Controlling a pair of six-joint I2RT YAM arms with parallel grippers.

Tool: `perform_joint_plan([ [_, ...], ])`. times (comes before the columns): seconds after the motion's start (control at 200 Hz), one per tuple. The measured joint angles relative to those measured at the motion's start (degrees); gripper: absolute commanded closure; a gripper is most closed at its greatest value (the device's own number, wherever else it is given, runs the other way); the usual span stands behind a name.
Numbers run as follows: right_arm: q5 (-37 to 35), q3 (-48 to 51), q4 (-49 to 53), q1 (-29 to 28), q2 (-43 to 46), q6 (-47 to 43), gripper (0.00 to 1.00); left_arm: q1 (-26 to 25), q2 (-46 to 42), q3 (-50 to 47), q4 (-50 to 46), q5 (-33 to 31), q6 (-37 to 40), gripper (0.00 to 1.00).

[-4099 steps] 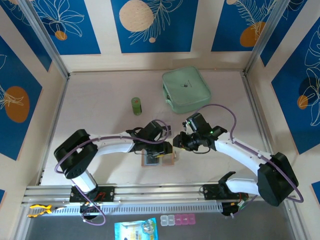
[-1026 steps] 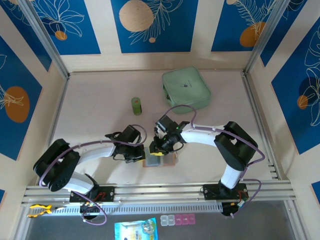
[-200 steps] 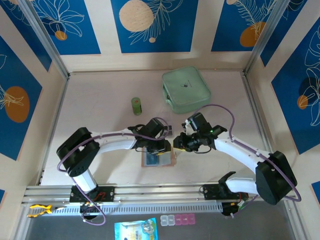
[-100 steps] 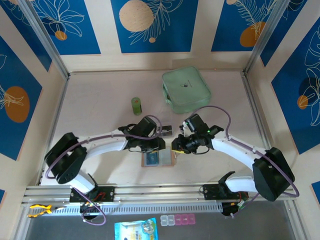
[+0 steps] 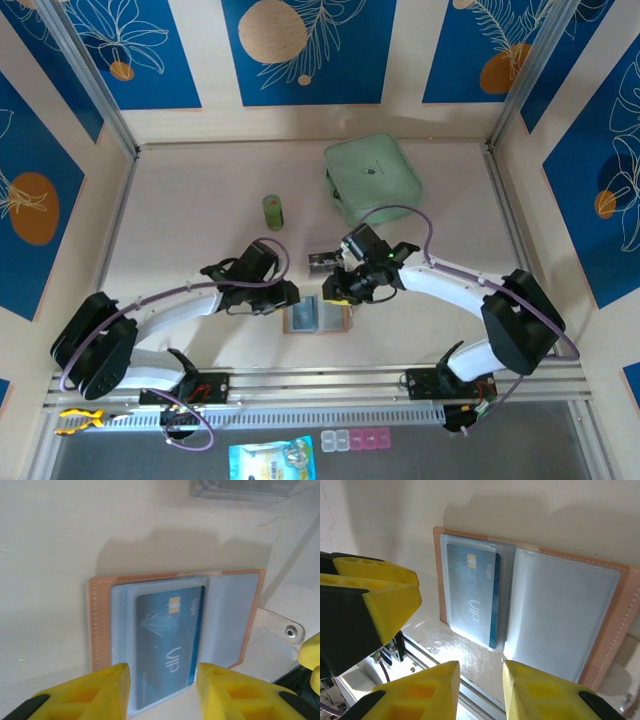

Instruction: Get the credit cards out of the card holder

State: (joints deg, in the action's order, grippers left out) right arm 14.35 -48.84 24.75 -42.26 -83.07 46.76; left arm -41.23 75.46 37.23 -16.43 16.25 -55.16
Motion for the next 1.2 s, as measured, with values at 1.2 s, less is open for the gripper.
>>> perform_joint_plan([
  [1.2,-1.5,-5.9,-4.6,-6.1,-13.6,3.5,0.71,2.8,3.2,-6.8,11.7,8.9,-1.2,0.88],
])
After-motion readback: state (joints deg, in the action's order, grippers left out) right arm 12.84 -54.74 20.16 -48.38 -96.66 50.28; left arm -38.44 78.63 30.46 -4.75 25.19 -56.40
